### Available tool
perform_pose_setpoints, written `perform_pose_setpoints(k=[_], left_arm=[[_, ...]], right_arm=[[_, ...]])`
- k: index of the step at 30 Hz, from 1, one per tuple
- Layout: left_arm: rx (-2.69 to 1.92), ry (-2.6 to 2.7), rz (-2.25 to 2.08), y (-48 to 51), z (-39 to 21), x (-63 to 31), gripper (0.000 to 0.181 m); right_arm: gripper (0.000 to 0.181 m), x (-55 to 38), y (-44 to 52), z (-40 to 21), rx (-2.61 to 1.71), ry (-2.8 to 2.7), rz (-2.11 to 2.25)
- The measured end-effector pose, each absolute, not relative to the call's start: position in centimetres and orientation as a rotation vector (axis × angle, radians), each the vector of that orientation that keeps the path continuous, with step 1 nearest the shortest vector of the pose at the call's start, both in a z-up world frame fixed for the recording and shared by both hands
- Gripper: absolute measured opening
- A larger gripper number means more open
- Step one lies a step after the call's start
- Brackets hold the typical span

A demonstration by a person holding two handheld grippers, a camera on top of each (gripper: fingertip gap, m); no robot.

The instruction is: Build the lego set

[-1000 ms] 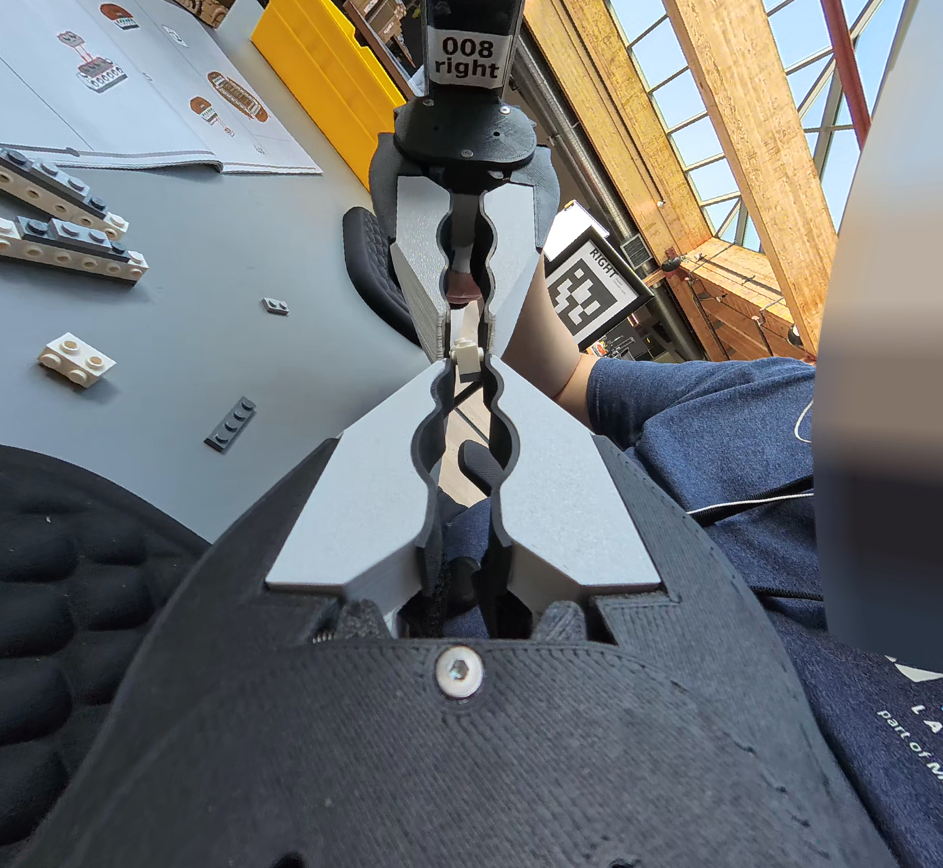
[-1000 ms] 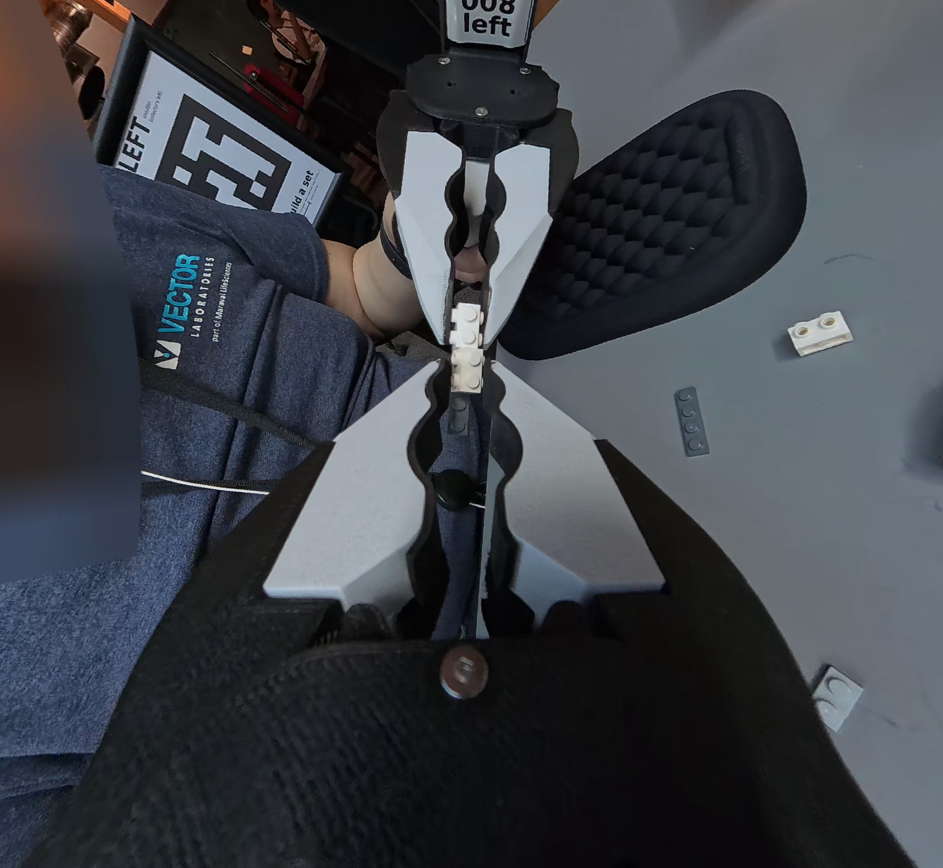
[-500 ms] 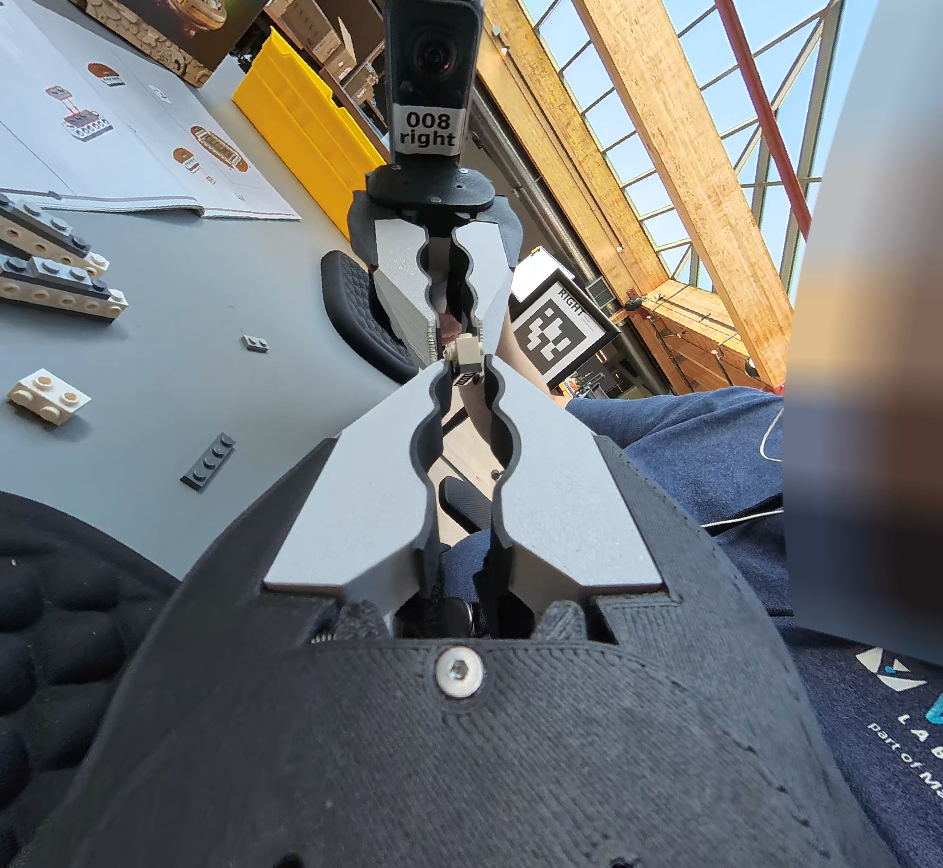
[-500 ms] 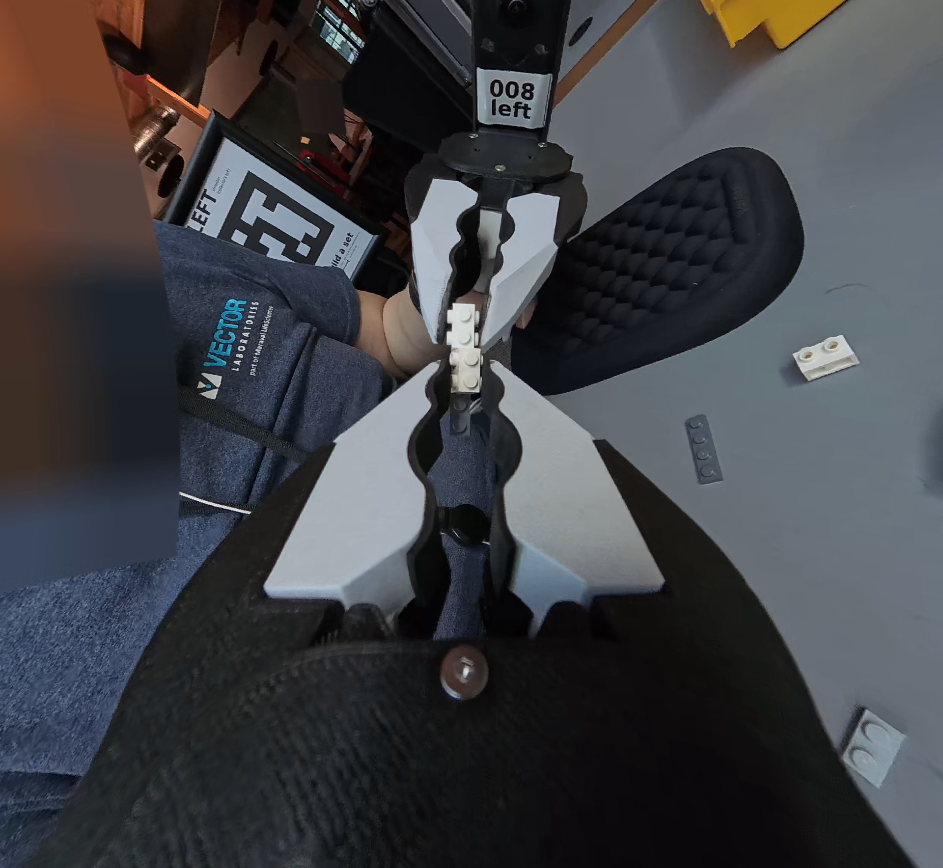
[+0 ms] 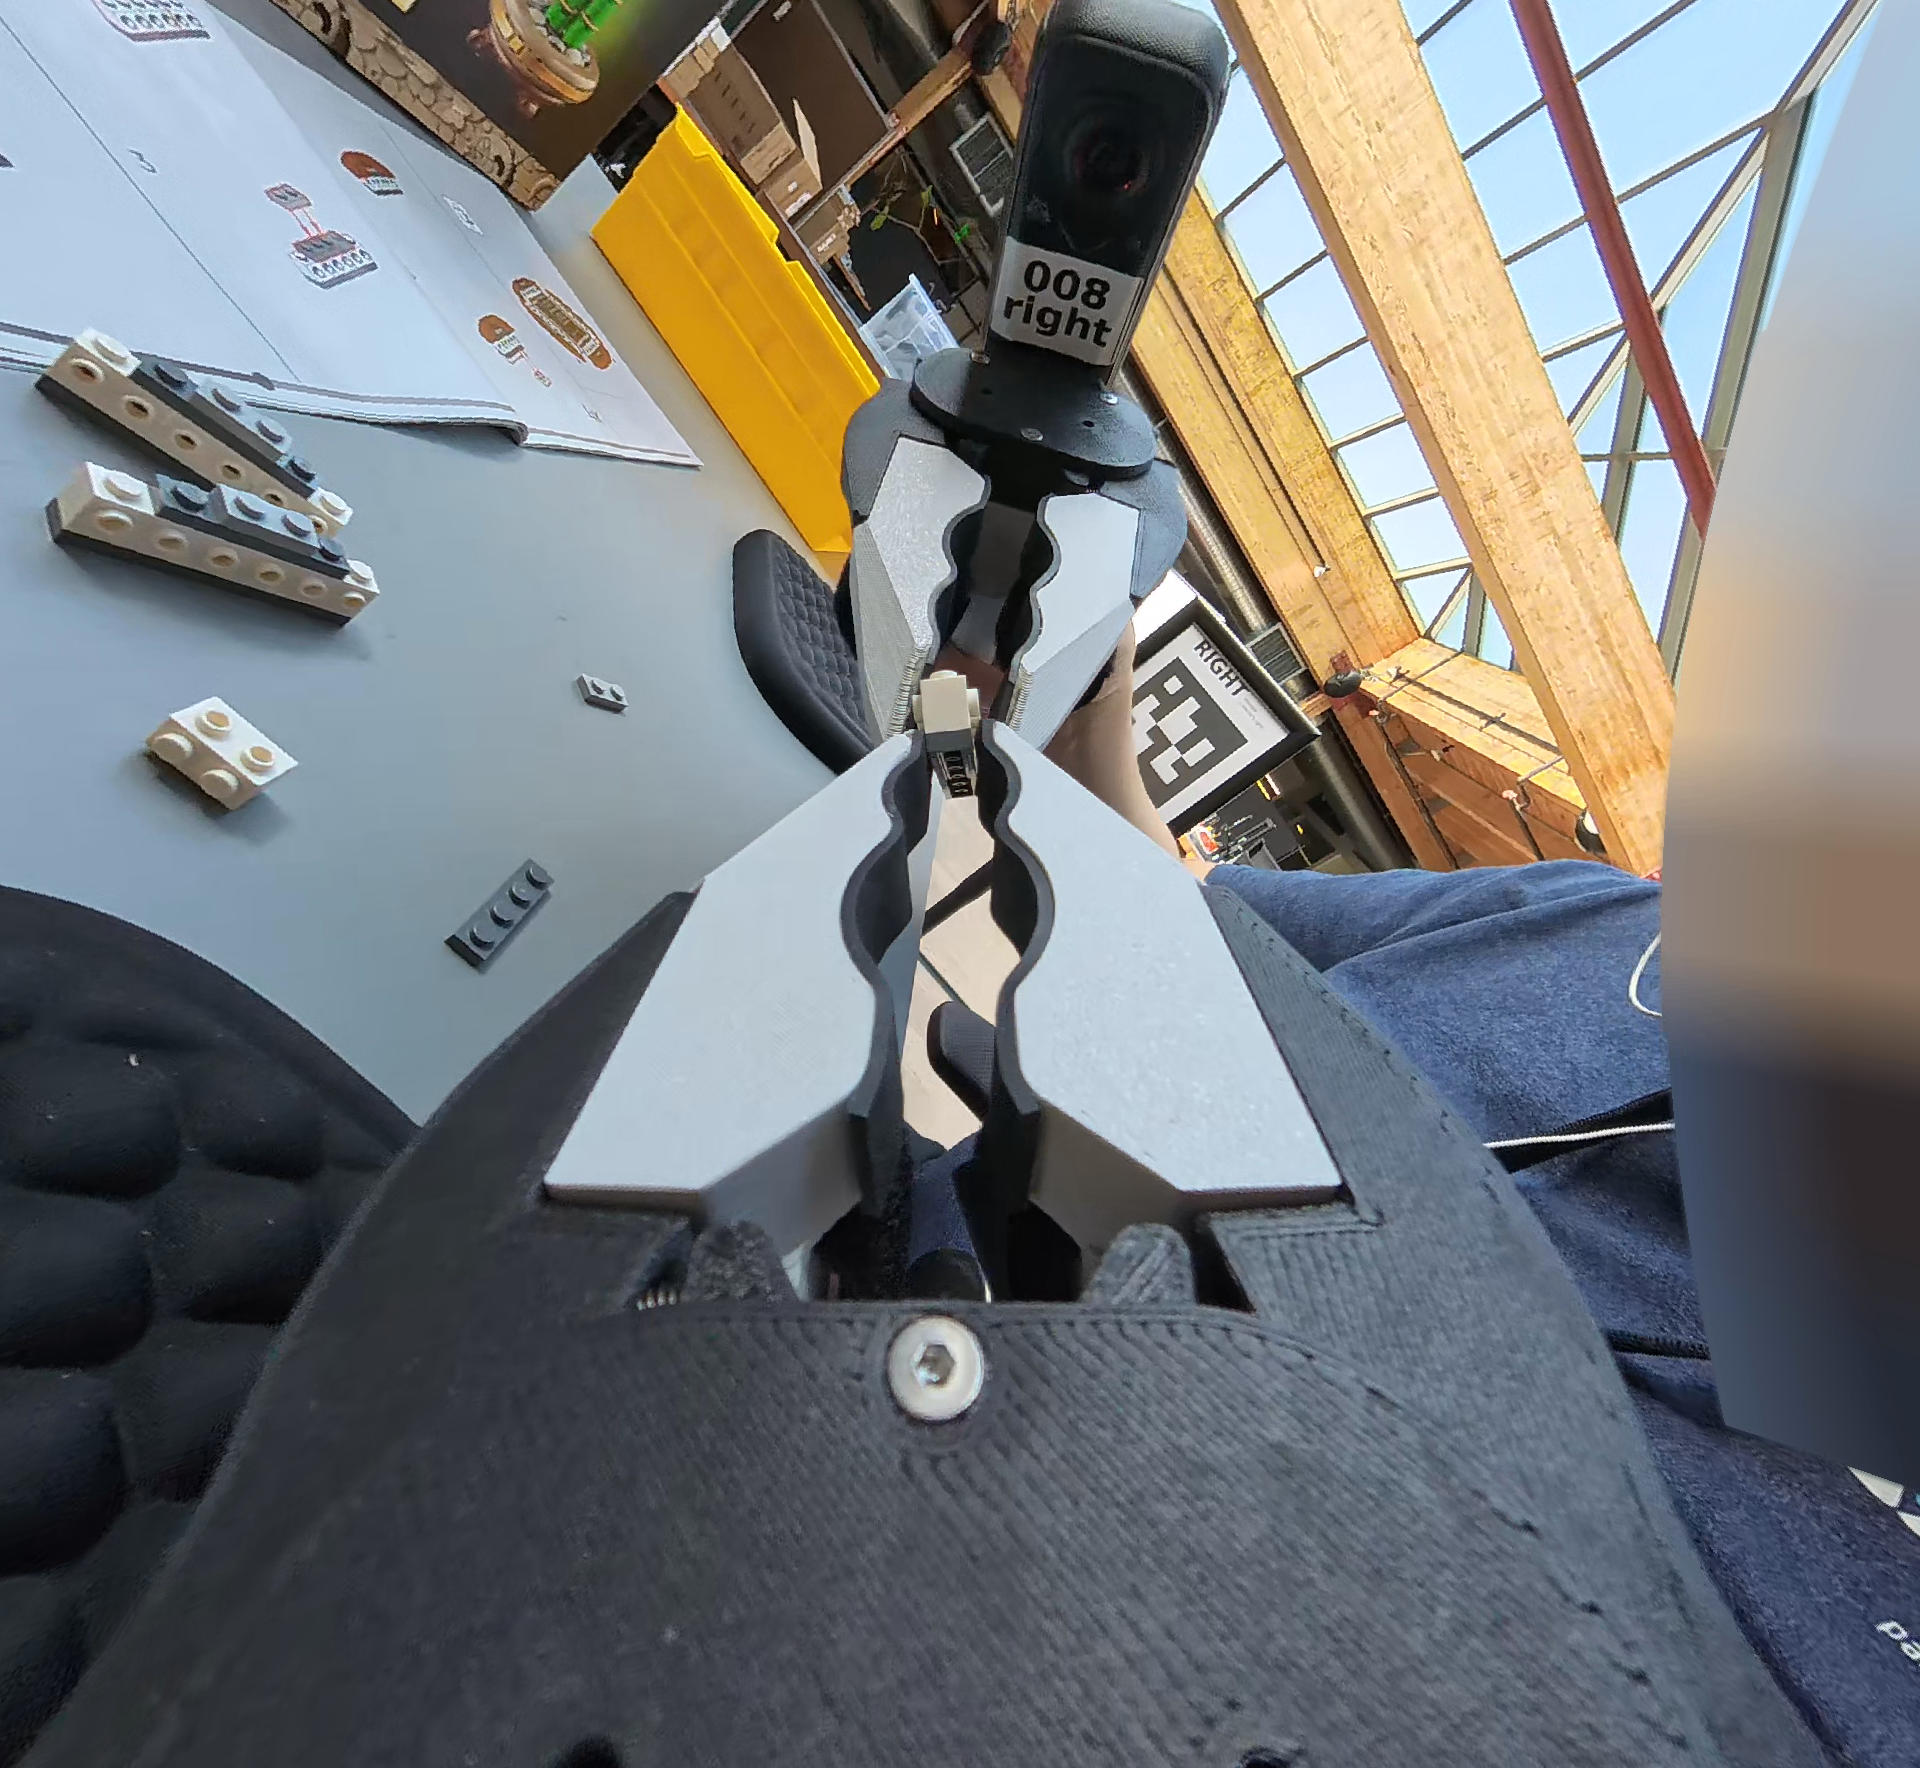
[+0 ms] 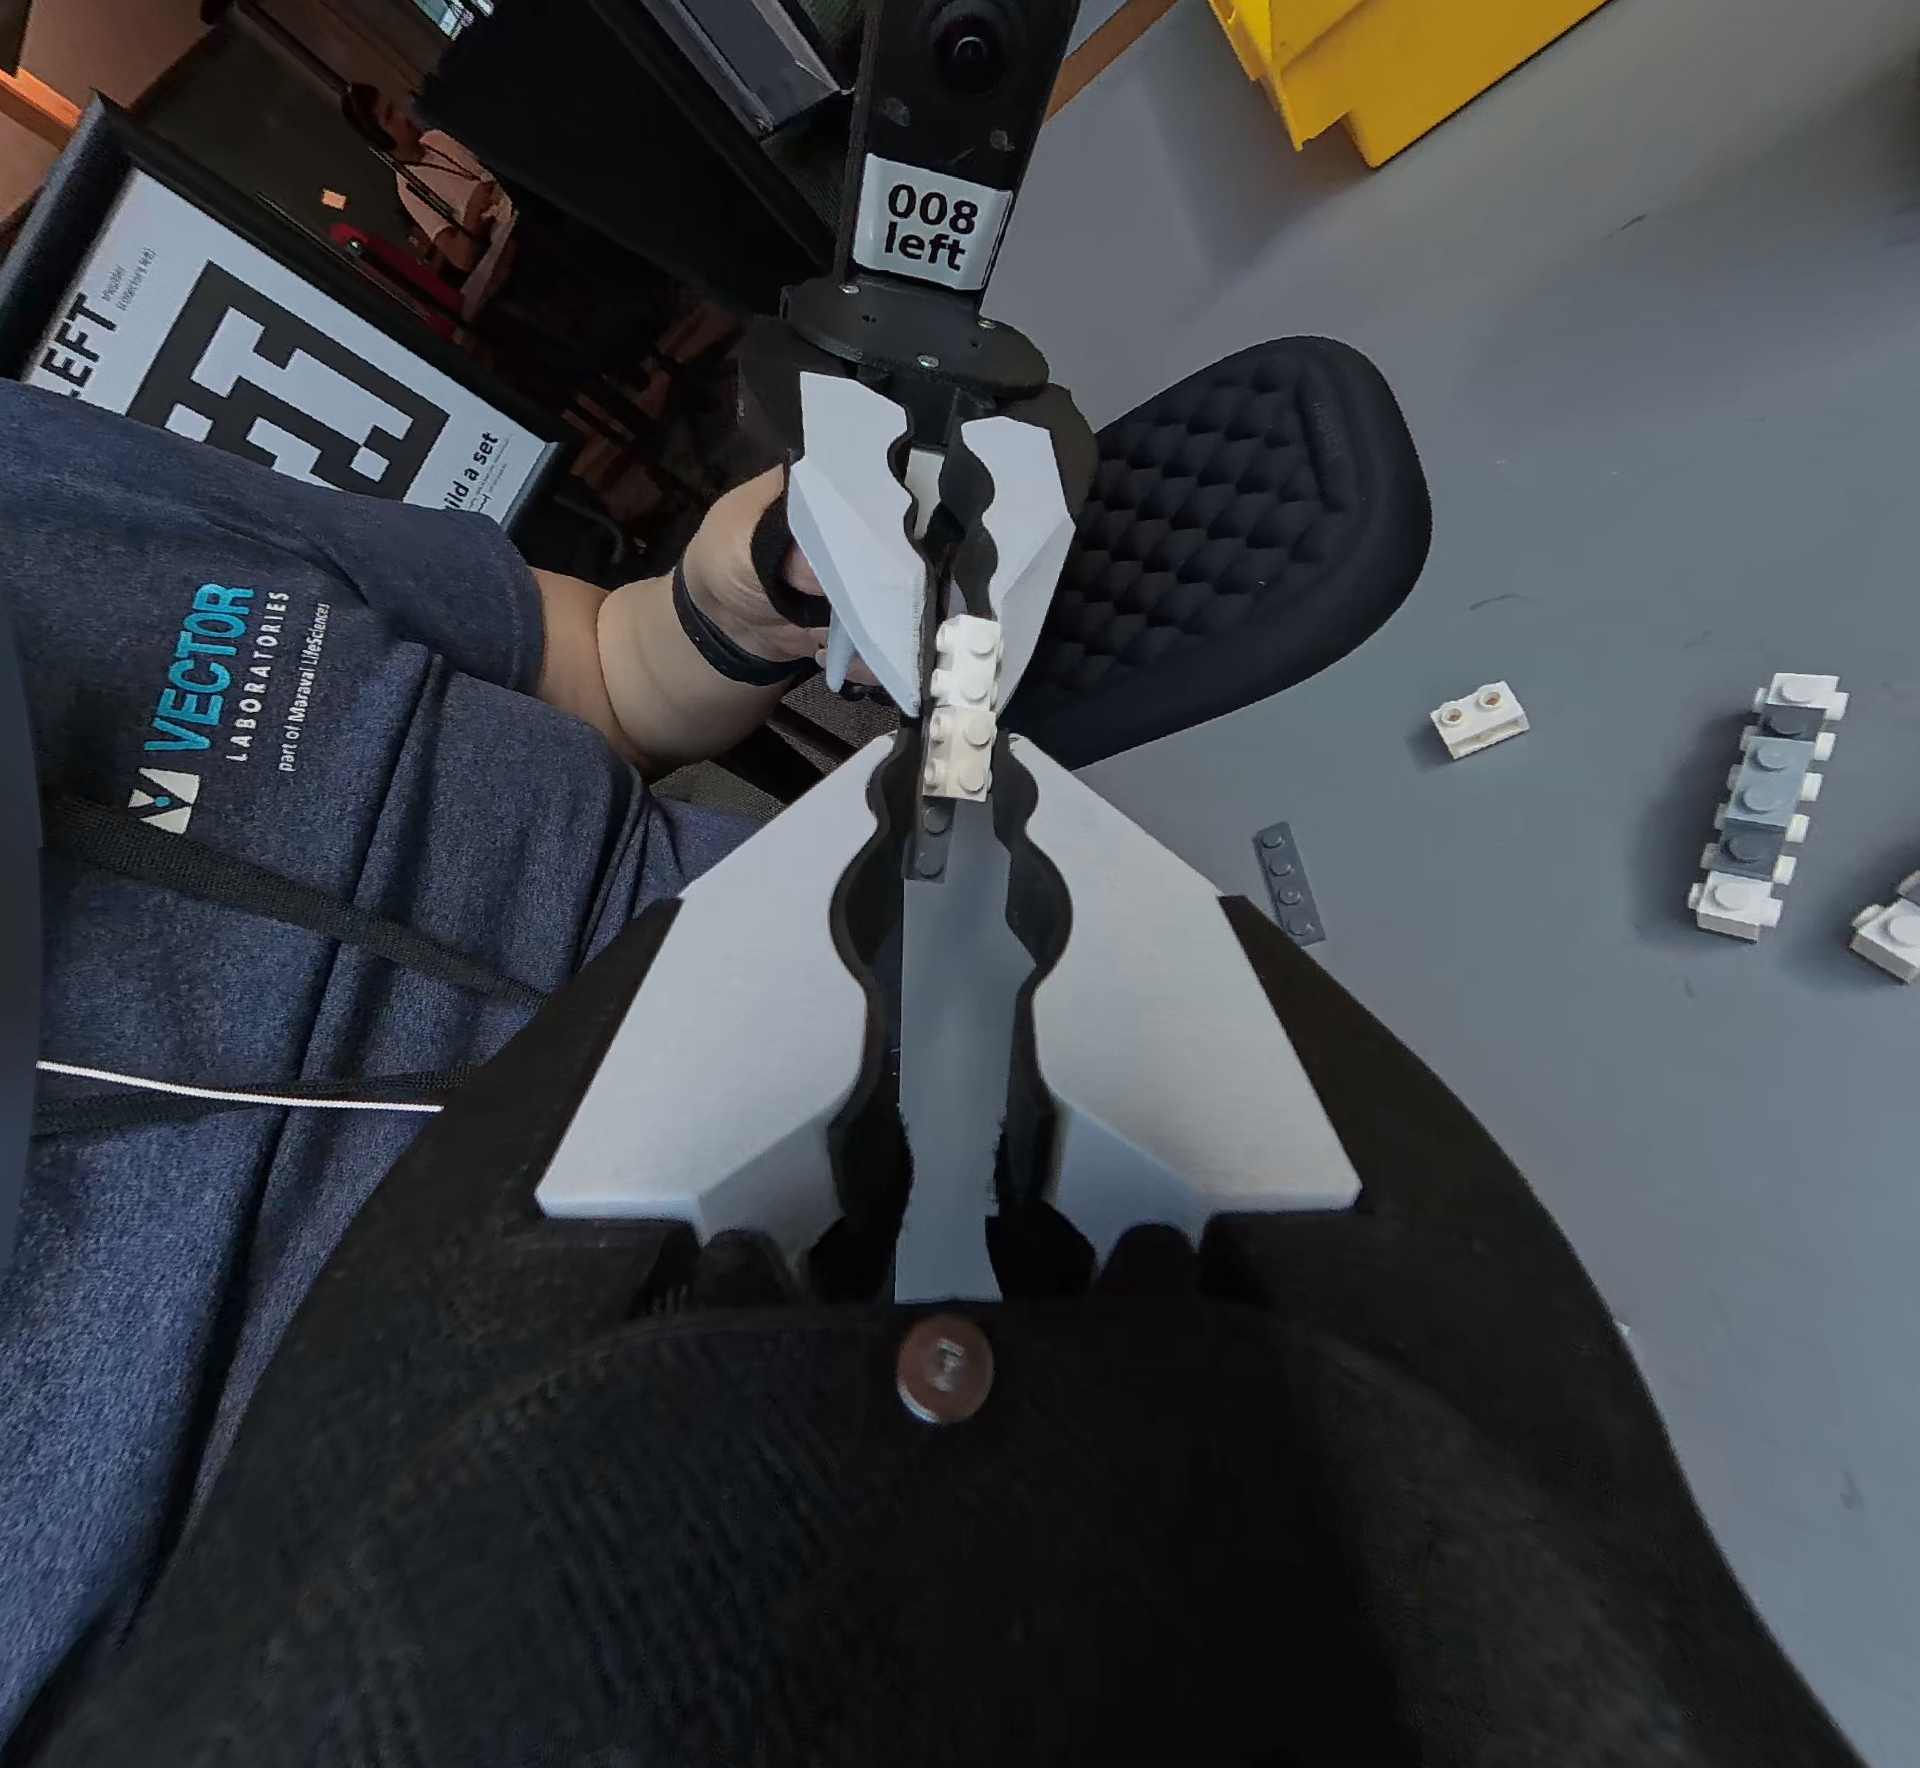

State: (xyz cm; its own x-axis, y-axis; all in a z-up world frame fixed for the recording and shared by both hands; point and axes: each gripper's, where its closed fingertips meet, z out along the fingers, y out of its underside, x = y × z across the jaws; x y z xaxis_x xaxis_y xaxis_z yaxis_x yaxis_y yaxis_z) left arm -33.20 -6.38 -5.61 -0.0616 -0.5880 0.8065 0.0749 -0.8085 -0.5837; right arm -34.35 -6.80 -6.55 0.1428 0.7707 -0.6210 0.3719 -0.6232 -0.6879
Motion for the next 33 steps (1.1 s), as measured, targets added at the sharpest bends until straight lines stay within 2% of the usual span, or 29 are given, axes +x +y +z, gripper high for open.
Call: perform_pose_setpoints(k=[26, 33], left_arm=[[-1.79, 0.463, -1.874, -6.04, -5.24, -33.28, 0.006], [-1.797, 0.439, -1.862, -5.89, -5.16, -33.49, 0.006]], right_arm=[[0.016, -34.38, -6.13, -7.13, -2.106, -1.273, 0.7], [0.016, -34.56, -5.89, -7.02, -2.082, -1.283, 0.615]])
